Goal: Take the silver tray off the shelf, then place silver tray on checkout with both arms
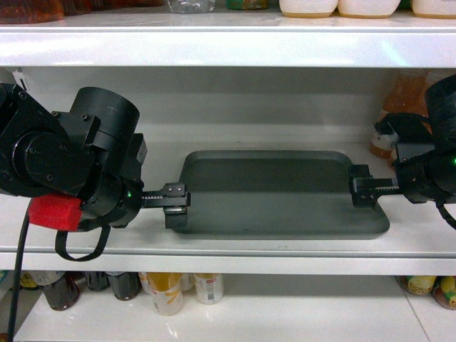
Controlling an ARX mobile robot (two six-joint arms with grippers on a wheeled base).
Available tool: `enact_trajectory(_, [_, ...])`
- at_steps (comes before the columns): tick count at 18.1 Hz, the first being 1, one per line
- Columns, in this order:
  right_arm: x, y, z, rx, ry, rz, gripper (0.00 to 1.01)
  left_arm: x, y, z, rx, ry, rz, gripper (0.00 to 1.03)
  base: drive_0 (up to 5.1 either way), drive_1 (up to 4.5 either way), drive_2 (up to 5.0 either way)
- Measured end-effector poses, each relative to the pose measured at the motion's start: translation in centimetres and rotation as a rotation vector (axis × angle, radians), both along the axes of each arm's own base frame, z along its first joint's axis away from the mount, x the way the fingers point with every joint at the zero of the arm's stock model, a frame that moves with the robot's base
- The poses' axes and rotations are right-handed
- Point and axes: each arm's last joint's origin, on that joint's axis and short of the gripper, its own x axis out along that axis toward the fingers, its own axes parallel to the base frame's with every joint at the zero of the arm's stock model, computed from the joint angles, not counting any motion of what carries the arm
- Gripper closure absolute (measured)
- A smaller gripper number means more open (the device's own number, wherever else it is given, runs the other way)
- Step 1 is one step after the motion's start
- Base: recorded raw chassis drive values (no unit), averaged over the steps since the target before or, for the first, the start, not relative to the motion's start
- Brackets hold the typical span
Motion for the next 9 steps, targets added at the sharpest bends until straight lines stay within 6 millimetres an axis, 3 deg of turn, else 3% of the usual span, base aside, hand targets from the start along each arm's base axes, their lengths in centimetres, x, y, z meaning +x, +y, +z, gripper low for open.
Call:
enact_trajectory(4, [2.0, 0.0, -0.5, -0.011, 0.039, -0.018, 0.03, 0.8, -0.1, -0.7, -0.045, 0.059, 0.034, 0.05, 0.0, 0.00, 0.0])
enact_trajectory(7, [2.0, 0.3, -1.5, -0.031, 0.109, -0.007, 0.03, 0.6, -0.2, -1.0, -0.051, 0.091, 0.043, 0.05, 0.0, 0.00, 0.0])
enact_trajectory(9, [1.9, 0.6, -2.1, -0.044, 0.128, 0.006, 0.13, 0.7, -0.3, -1.1, -0.056, 0.096, 0.045, 0.05, 0.0, 0.00, 0.0])
